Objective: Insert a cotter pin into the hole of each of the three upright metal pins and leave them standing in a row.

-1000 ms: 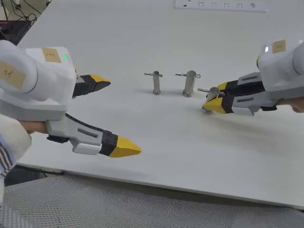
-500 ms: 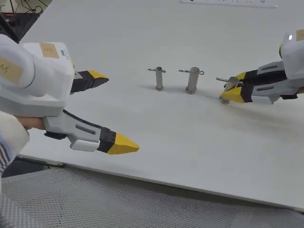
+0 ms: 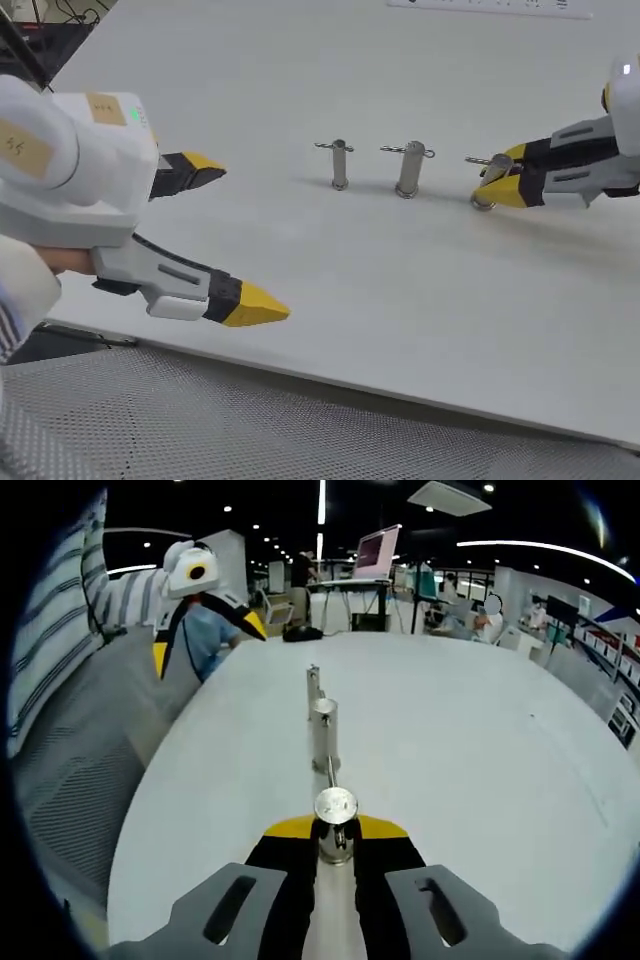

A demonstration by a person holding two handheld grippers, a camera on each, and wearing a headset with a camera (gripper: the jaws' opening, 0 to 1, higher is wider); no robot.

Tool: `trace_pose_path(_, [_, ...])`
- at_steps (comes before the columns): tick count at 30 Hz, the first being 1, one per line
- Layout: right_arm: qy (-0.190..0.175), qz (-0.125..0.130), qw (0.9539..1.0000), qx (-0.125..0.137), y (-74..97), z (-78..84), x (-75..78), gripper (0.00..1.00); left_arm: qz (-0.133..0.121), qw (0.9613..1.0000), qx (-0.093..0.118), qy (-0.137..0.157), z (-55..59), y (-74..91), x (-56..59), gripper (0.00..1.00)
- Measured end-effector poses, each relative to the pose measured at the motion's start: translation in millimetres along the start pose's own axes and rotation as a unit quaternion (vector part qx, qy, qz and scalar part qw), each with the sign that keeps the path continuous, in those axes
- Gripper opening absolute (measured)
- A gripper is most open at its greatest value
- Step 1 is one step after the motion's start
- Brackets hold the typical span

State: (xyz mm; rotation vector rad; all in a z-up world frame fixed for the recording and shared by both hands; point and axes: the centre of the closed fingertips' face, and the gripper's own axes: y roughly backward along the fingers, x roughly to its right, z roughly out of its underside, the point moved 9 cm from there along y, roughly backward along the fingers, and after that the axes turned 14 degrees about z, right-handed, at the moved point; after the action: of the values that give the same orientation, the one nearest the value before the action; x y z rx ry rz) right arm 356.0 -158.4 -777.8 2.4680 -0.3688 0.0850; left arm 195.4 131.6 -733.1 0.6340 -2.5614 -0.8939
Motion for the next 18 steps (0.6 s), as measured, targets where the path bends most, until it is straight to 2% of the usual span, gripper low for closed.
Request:
trace_pose_path(5, [-0.006,-0.005,1.0000,0.005,-0.2,-0.2,0.7,0.14,-0.001,1.0000,0.000,-0.001,-0.6,1.2,0.2,0.97])
trace_pose_path(7, [-0.021,-0.009,0.9997,0.006,0.0,0.1,1.0,0.14,0.000,1.0000,0.001,0.001,-0.6,1.3,0.4,0.97])
trace_pose_path(9, [-0.009,-0.007,0.9999,0.009,0.1,-0.4,0.5,0.14,0.001,1.0000,-0.001,0.001,-0.3,1.3,0.6,0.96])
trace_pose_path(18, [-0.020,-0.008,0.9997,0.013,1.2,-1.0,-1.8,0.16,0.002,1.0000,0.001,0.004,0.2,2.6,1.4,0.94])
